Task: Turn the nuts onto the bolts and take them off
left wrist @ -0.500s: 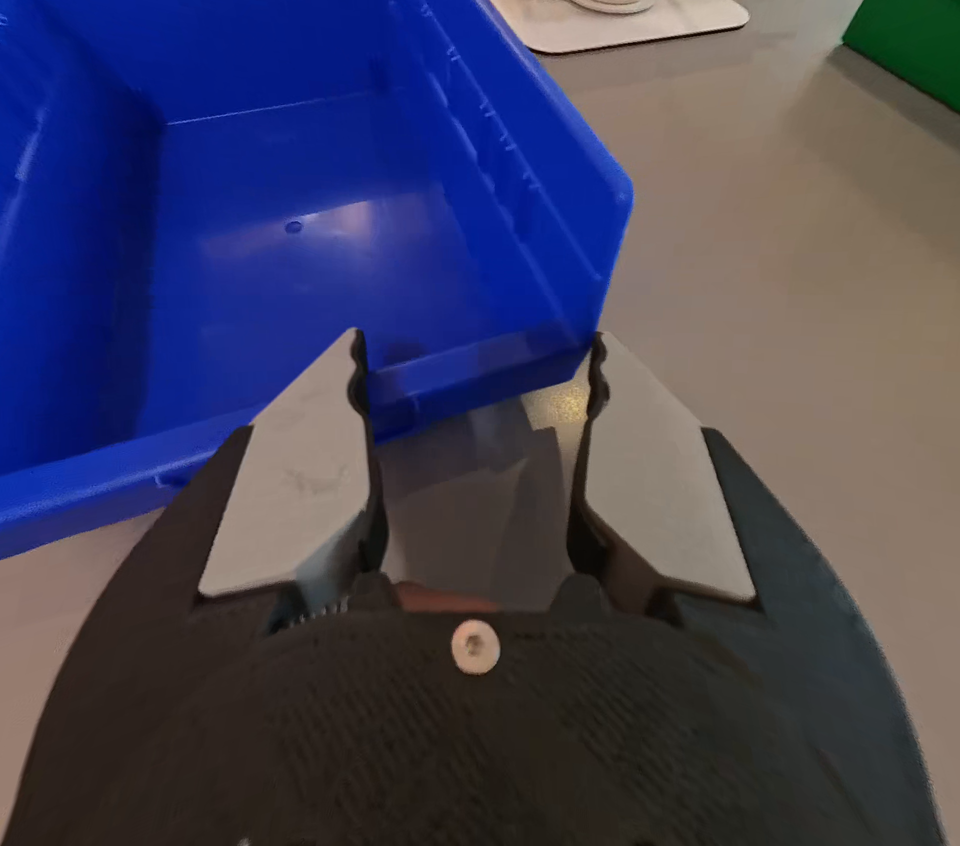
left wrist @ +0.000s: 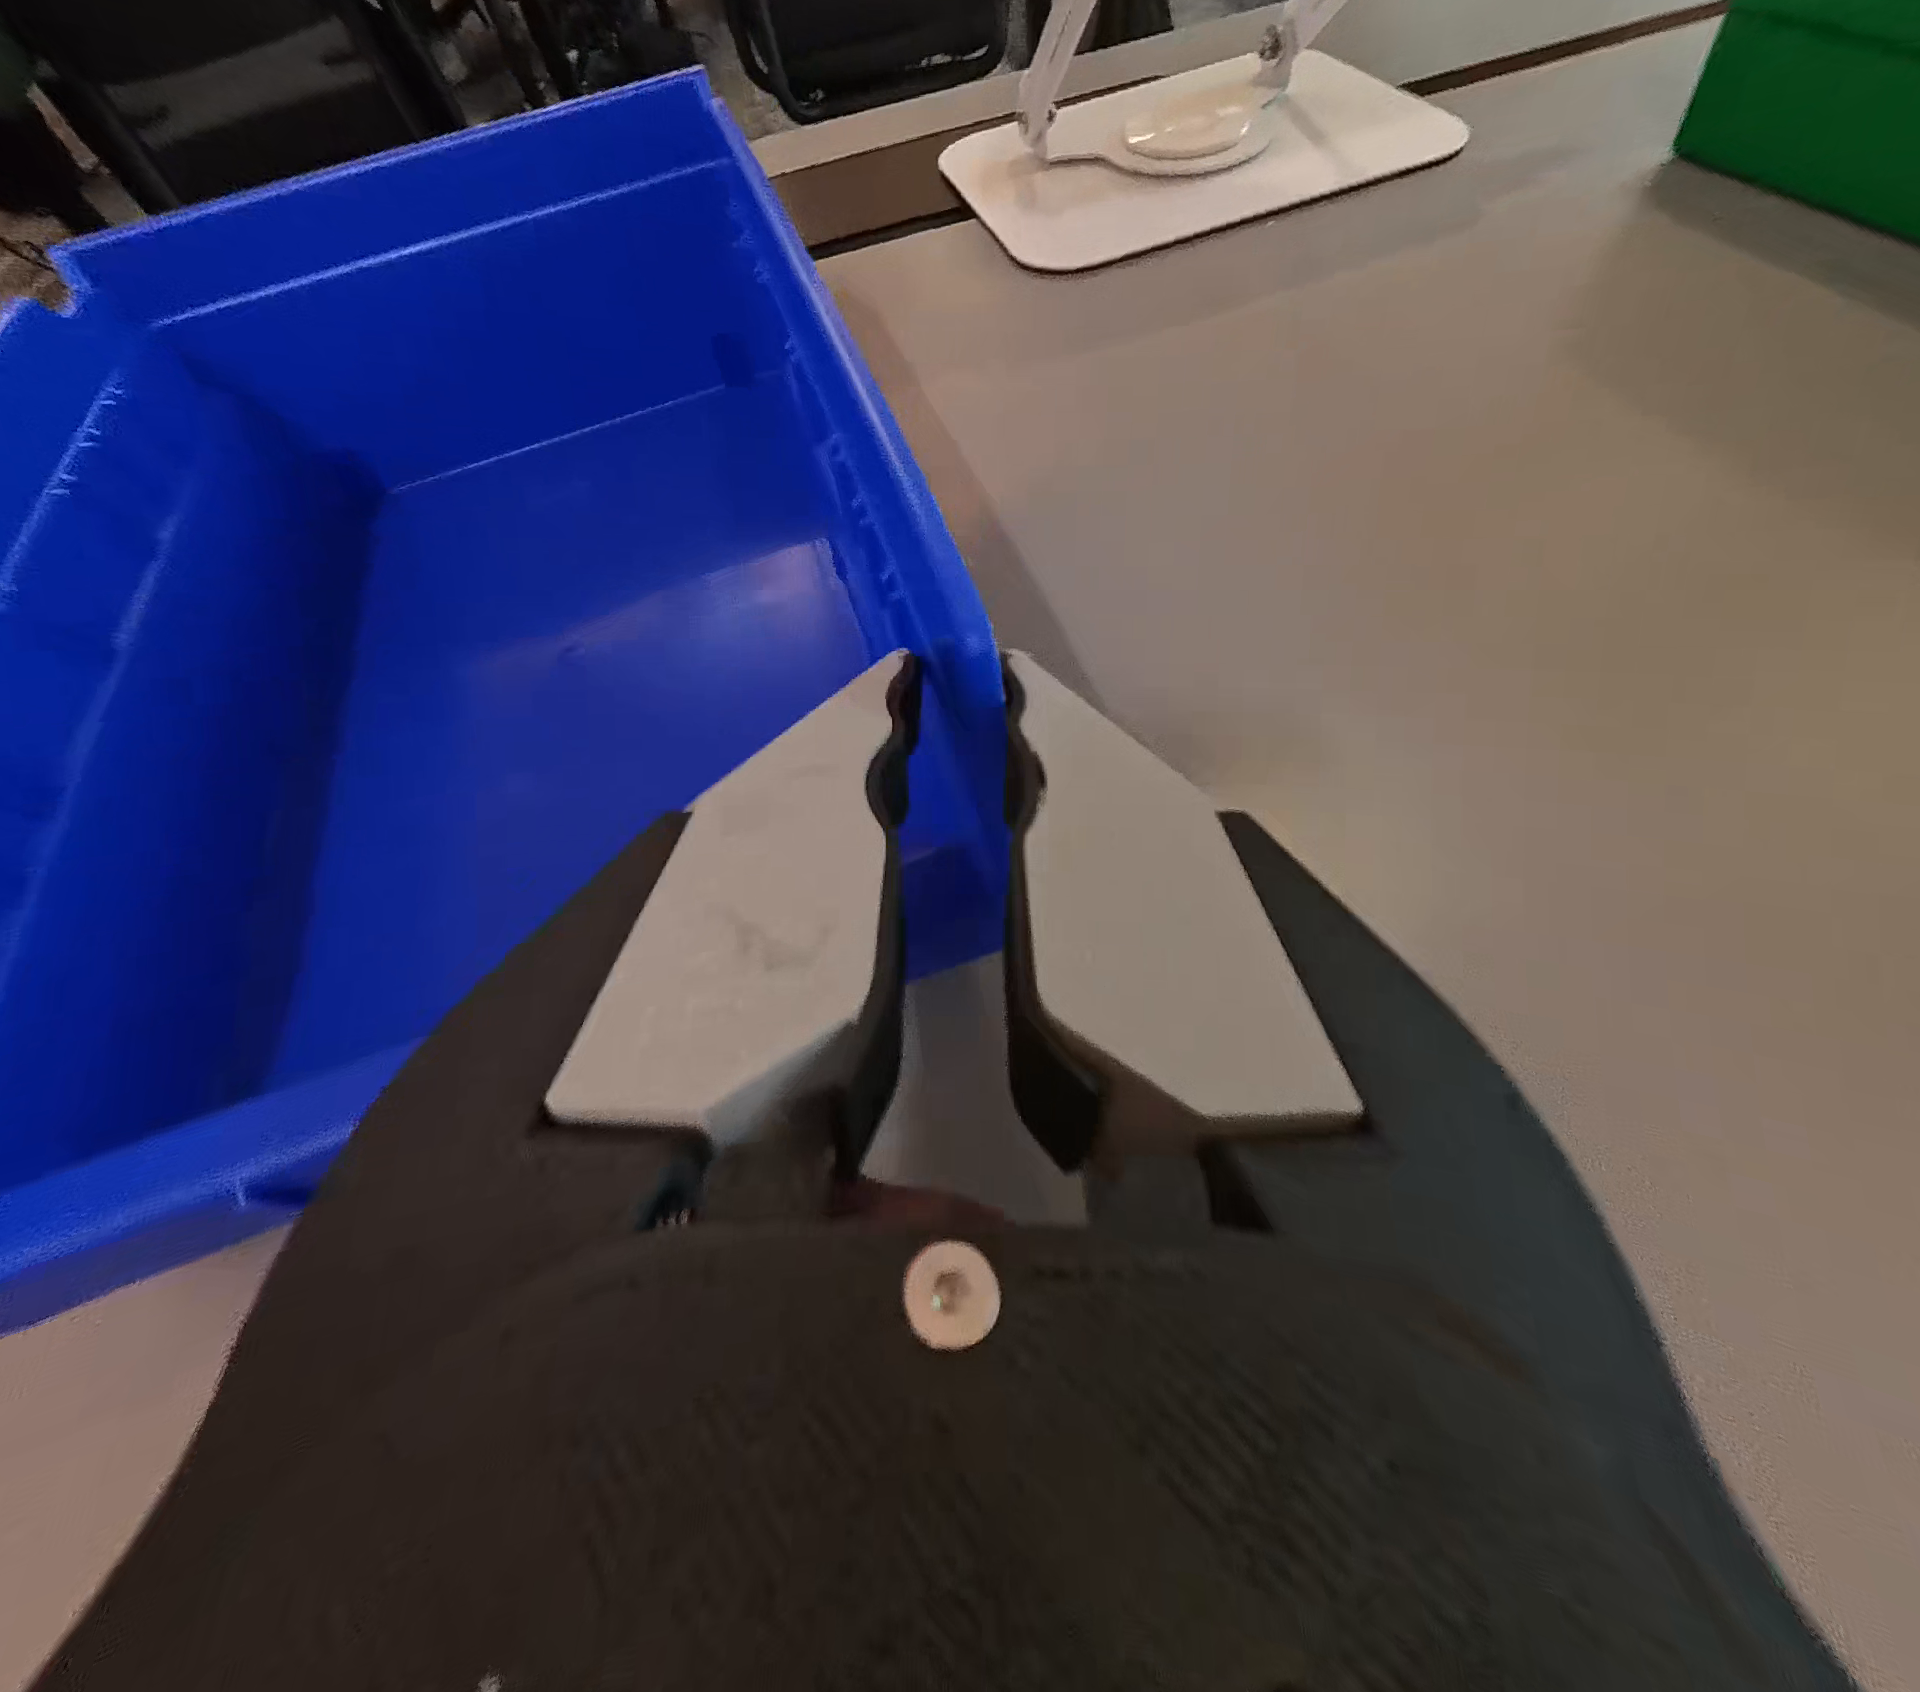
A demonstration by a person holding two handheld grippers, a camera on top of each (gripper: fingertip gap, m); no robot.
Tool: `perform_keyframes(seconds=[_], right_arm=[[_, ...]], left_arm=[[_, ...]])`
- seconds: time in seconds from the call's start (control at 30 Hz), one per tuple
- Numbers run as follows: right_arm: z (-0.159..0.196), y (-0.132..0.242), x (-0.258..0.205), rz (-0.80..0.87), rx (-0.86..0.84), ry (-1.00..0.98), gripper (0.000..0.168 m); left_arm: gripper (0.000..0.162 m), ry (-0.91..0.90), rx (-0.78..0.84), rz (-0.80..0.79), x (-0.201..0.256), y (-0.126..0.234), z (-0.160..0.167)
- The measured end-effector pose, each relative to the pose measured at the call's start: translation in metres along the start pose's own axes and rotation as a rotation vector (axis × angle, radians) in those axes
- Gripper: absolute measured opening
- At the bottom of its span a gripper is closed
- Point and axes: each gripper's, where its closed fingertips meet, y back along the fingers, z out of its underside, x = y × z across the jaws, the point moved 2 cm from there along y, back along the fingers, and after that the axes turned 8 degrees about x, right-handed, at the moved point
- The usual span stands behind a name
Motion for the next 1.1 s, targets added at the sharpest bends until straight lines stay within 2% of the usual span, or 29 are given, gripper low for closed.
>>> perform_keyframes(seconds=[0.1, 0.13, 0.2, 0.33, 0.4, 0.47, 0.63, 0.77, 0.83, 0.9, 0.93, 1.0, 1.1], right_arm=[[0.001, 0.005, 0.000, -0.009, -0.041, -0.022, 0.013], [0.002, 0.010, -0.002, -0.012, -0.054, -0.005, 0.011], [0.001, 0.025, -0.013, -0.039, -0.058, 0.030, 0.007], [-0.008, 0.051, -0.057, -0.185, -0.027, -0.045, 0.006], [-0.016, 0.057, -0.090, -0.250, -0.013, -0.049, 0.008], [-0.023, 0.057, -0.127, -0.299, -0.002, -0.026, 0.009], [-0.047, 0.035, -0.222, -0.399, 0.019, -0.018, 0.013], [-0.074, 0.003, -0.309, -0.478, 0.022, -0.023, 0.016], [-0.090, -0.019, -0.368, -0.553, 0.011, -0.008, 0.025], [-0.115, -0.035, -0.417, -0.612, 0.083, 0.037, 0.026], [-0.128, -0.038, -0.431, -0.611, 0.113, 0.032, 0.032], [-0.150, -0.026, -0.445, -0.685, 0.139, -0.016, 0.023], [-0.170, 0.002, -0.419, -0.727, 0.241, -0.038, 0.024]], left_arm=[[0.000, -0.119, 0.000, -0.098, -0.023, 0.012, -0.004], [0.000, -0.099, 0.021, -0.077, -0.029, 0.022, -0.006], [0.000, 0.056, 0.066, 0.022, -0.045, 0.048, -0.011], [0.000, 0.331, 0.310, 0.104, -0.086, 0.115, -0.049], [0.001, 0.367, 0.407, 0.069, -0.106, 0.148, -0.070], [0.001, 0.404, 0.427, 0.086, -0.115, 0.168, -0.080], [0.000, 0.427, 0.516, 0.084, -0.131, 0.205, -0.095], [0.000, 0.351, 0.585, 0.073, -0.129, 0.238, -0.131], [0.000, 0.318, 0.617, 0.072, -0.125, 0.249, -0.154], [0.000, 0.295, 0.653, 0.061, -0.121, 0.258, -0.175], [0.000, 0.291, 0.674, 0.060, -0.120, 0.263, -0.183], [0.000, 0.262, 0.704, 0.056, -0.117, 0.272, -0.194], [0.000, 0.201, 0.716, 0.051, -0.107, 0.281, -0.199]])
